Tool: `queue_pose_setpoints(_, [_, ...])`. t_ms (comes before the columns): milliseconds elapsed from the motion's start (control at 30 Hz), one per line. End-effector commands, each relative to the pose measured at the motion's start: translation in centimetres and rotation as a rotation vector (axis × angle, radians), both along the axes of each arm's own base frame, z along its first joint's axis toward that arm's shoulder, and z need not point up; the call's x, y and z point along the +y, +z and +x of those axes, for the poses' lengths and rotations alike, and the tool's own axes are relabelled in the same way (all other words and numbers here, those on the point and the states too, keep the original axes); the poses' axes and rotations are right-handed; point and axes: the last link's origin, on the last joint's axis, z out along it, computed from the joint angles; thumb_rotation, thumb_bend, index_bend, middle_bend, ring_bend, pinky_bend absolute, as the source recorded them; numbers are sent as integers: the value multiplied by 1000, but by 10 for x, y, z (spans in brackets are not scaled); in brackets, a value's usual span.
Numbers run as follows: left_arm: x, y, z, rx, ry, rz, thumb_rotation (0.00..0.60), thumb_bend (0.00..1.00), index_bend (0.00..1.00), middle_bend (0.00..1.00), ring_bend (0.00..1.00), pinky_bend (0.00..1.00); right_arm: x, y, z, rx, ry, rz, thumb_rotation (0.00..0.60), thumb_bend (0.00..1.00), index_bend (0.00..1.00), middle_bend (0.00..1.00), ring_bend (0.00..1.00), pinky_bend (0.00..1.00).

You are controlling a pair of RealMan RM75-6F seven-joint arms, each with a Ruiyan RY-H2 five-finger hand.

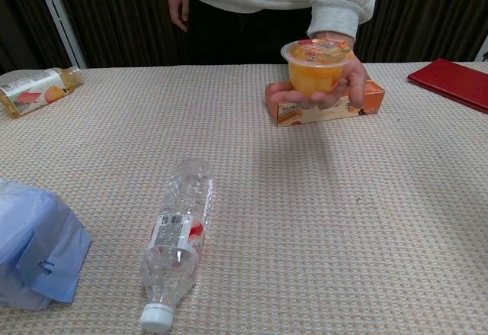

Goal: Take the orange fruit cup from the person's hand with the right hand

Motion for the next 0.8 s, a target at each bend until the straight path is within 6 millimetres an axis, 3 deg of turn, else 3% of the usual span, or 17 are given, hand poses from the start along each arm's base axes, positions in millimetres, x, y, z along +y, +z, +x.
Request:
queue_pose_setpoints(33, [0, 0, 0, 0, 0, 1, 600, 0, 0, 0, 0, 0, 0, 0, 0, 1, 0, 2, 600, 71, 0, 0, 0, 0])
queue_pose_setpoints(267, [0, 1, 0, -3, 1, 5, 600, 0, 0, 0, 0, 0, -1, -1, 4, -30, -8, 13, 600, 71, 0, 0, 0, 0])
queue_pose_setpoints(467, [1, 3, -1, -10, 1, 12, 600, 0, 0, 0, 0, 0, -7, 0, 20, -109, -23, 44, 600, 75, 5, 0, 0, 0])
queue_pose_setpoints(600, [1, 5, -1, -17, 2, 21, 600, 0, 0, 0, 0, 0, -20, 0, 40, -149, -24, 74, 600, 83, 10, 0, 0, 0])
queue_pose_setpoints(800, [2, 7, -2, -20, 4, 22, 600, 0, 0, 0, 0, 0, -50, -2, 93, -150, 33, 112, 600, 104, 39, 0, 0, 0])
